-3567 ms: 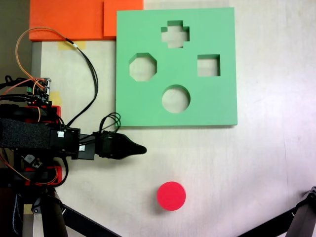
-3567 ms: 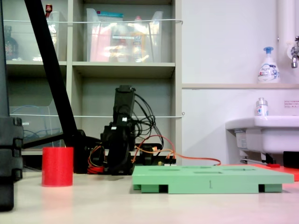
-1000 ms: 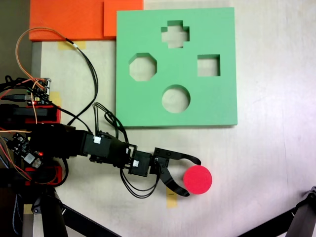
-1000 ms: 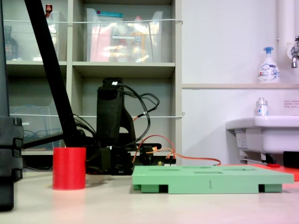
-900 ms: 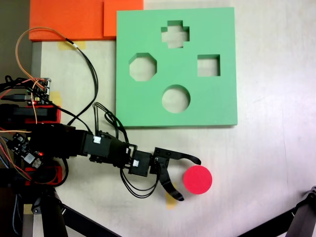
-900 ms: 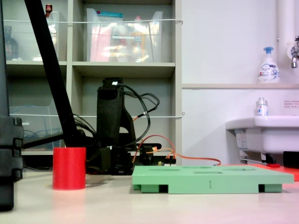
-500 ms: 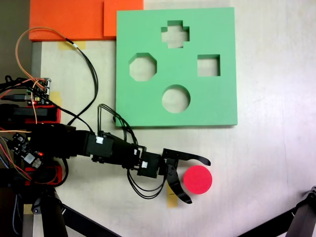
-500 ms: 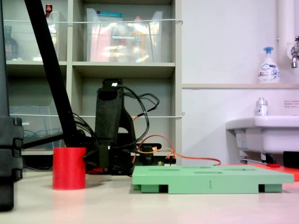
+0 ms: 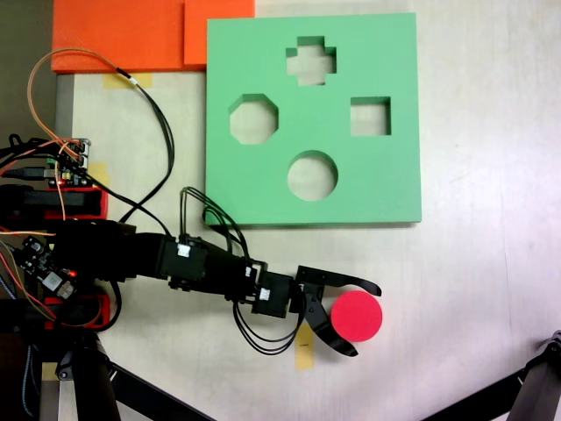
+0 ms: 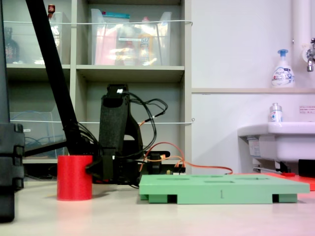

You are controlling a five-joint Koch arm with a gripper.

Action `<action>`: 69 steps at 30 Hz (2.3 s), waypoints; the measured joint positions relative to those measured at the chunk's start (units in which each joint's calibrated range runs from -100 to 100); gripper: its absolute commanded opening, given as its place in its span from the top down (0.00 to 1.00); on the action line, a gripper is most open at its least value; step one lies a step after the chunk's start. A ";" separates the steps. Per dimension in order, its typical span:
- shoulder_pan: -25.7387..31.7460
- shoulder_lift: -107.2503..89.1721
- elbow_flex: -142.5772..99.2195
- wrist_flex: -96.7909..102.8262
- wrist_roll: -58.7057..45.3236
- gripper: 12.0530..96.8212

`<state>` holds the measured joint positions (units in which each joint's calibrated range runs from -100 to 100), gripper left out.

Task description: Put the cylinder block into the corresponding hole

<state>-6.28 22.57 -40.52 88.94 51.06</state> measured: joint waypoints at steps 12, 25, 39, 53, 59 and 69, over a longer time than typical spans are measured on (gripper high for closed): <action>0.15 -0.14 -0.69 -0.10 0.00 0.65; 5.57 -53.76 -13.62 -18.40 0.34 0.68; 17.48 -79.07 -25.97 -26.33 1.71 0.69; 17.24 -76.61 -27.93 -27.80 1.71 0.69; 18.36 -66.07 -27.83 -27.80 1.71 0.69; 18.90 -60.74 -23.42 -27.90 1.76 0.69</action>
<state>12.63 -38.17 -63.94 61.04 52.82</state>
